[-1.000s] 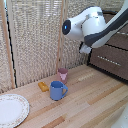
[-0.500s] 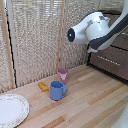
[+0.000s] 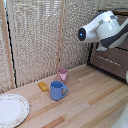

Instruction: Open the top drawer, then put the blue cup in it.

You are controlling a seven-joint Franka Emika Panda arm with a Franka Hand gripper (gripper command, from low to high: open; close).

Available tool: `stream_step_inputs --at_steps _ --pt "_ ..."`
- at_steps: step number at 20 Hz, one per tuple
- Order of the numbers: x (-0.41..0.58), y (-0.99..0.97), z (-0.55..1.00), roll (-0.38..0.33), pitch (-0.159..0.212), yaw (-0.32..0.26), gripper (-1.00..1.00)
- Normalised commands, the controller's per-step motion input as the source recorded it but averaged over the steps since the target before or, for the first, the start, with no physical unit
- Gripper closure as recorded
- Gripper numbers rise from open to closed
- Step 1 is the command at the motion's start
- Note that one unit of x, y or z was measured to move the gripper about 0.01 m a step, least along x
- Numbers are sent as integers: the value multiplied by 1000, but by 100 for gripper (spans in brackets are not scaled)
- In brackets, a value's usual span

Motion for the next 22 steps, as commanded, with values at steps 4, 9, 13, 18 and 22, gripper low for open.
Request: stream_step_inputs --at_steps 4,9,13,18,22 --pt "-21 -451 327 0 51 242 -100" --pt "-16 -652 183 15 45 154 -100" --pt "0 -723 61 57 21 76 -100" --pt "5 -251 11 56 19 30 100" --pt "0 -17 0 0 0 20 100"
